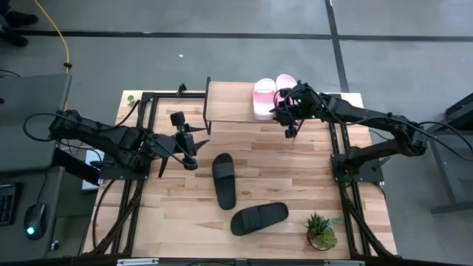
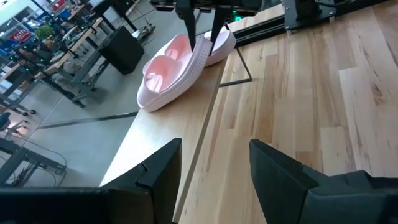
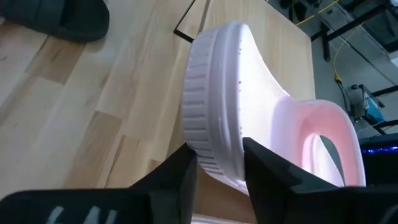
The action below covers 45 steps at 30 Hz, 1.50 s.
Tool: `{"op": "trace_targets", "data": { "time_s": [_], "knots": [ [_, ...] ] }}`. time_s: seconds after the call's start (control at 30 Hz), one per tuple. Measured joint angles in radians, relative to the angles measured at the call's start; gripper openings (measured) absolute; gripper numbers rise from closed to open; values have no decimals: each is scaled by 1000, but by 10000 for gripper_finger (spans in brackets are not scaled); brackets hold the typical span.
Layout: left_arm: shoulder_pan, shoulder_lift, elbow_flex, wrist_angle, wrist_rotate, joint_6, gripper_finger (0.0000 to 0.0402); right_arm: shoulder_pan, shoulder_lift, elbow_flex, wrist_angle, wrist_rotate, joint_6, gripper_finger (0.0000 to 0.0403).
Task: Pick and place slides into the shelf
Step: Put the pink slides on the shelf
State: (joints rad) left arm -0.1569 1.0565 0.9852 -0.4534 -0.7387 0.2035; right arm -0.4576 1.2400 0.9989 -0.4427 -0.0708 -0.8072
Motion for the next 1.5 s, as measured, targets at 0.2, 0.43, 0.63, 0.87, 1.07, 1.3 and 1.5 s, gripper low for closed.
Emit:
{"op": "trace_targets", "data": {
  "time_s": [0.2,0.43,0.63,0.87,1.07,1.3,1.5],
  "knots": [
    [0,0,0,-1,0,-1,172,0,0,0,-32,0,19,123],
    [0,0,0,-7,-1,-4,172,1,0,0,-90,18,44,125],
    [0,0,0,-6,-1,-17,172,0,0,0,-97,19,51,126],
    [0,0,0,-16,-2,-18,172,1,0,0,-106,73,79,179],
    [0,0,0,-20,-1,-23,172,0,1,0,-108,78,97,226],
    [0,0,0,-21,-1,-25,172,0,1,0,-146,78,139,239],
    [0,0,0,-21,-2,-26,172,0,1,1,-200,71,184,239]
  ]
}}
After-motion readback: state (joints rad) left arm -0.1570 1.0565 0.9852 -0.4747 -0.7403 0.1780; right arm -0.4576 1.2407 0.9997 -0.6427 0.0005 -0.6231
